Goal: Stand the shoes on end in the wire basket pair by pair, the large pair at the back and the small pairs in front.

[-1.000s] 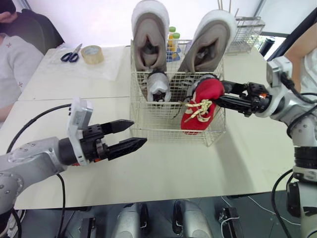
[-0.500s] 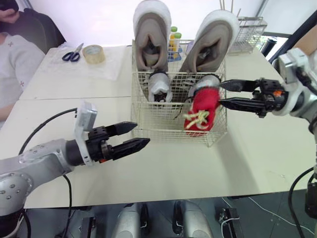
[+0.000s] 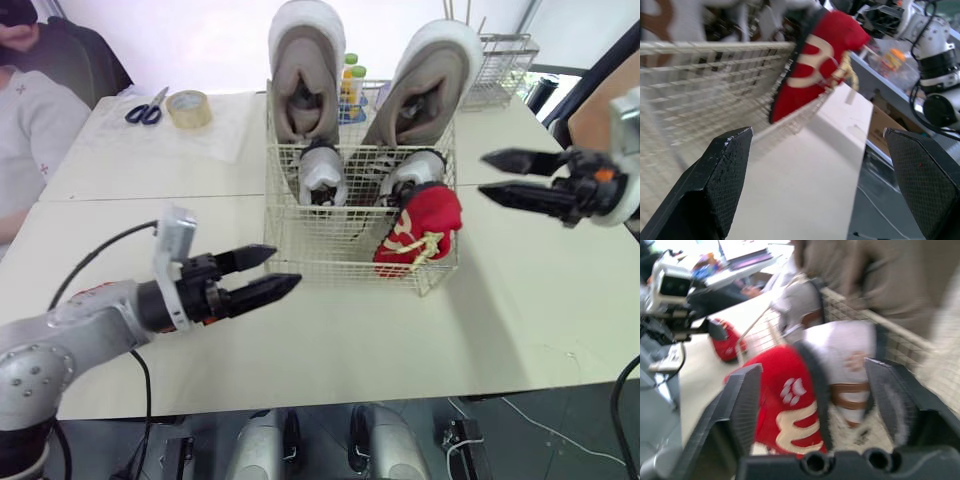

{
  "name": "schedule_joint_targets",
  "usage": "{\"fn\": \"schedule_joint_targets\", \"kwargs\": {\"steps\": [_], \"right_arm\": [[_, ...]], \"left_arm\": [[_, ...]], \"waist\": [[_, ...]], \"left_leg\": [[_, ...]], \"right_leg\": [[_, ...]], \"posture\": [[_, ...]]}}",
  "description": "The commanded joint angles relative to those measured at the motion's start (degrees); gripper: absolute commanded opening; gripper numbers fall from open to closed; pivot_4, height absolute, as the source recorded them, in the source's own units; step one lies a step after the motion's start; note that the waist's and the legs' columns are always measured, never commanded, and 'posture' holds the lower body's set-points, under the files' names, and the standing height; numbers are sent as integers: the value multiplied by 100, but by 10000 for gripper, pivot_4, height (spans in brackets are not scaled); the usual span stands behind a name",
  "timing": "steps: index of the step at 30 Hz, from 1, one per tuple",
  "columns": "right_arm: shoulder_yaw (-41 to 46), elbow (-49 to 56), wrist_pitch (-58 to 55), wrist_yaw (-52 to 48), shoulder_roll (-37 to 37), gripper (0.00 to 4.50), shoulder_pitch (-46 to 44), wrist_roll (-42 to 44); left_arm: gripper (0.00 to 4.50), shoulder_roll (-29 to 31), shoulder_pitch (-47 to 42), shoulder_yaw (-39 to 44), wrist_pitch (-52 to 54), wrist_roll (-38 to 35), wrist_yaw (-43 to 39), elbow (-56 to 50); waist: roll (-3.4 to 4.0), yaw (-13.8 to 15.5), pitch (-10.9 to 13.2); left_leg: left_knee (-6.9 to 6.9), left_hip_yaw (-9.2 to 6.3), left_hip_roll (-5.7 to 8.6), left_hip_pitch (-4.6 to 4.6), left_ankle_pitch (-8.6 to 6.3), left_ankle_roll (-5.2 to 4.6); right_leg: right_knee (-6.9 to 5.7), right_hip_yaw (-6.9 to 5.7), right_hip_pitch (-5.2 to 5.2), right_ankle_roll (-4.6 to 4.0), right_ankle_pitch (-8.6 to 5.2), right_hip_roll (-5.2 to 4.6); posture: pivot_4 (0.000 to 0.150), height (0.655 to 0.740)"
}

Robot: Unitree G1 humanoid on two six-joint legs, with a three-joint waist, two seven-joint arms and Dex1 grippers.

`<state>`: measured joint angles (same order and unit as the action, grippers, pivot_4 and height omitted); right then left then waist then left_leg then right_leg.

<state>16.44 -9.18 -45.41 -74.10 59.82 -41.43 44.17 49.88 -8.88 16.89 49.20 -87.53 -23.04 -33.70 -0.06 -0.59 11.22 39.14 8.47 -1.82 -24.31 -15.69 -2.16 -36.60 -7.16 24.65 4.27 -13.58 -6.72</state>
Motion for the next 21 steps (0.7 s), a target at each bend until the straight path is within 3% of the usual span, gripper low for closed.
{"fn": "schedule_joint_targets", "kwargs": {"steps": [1,6,9,13,17,21], "right_arm": [[342,-206,198,84,120,43992,-615,83],[372,-243,122,596,-425,43992,-1545,315],[180,-104,-28,765,-970,43992,-2189,560],[-244,275,-322,597,-1699,43992,-2783,924],[-1181,893,154,-59,-2171,43992,-2869,524],[-1687,1316,664,-1045,-2337,43992,-2679,414]], "left_arm": [[44754,200,-212,429,-74,-290,51,144],[44754,618,-504,718,-44,334,533,552],[44754,698,-810,845,-244,1132,1412,700],[44754,933,-1060,1508,64,712,1927,1366],[44754,1258,-139,3074,909,147,1368,1928],[44754,946,1385,4638,1600,-265,1576,1744]], "waist": [[0,-7,0],[0,-32,0],[4,-41,2],[3,-27,2],[2,-65,2],[-3,-59,4]], "left_leg": [[0,0,0,0,0,0],[-1,0,-2,0,0,0],[-3,3,-2,0,0,1],[-5,4,-2,-6,1,2],[-8,14,-4,-15,1,2],[-16,34,-2,-18,-1,-1]], "right_leg": [[0,0,0,0,0,0],[0,1,2,0,0,2],[-3,2,5,1,0,2],[-21,4,16,1,1,6],[-22,3,31,5,-2,2],[-27,9,49,14,-7,-4]], "posture": [[1500,7400],[1500,7400],[1500,7400],[1500,7400],[1500,7400],[1500,7400]]}}
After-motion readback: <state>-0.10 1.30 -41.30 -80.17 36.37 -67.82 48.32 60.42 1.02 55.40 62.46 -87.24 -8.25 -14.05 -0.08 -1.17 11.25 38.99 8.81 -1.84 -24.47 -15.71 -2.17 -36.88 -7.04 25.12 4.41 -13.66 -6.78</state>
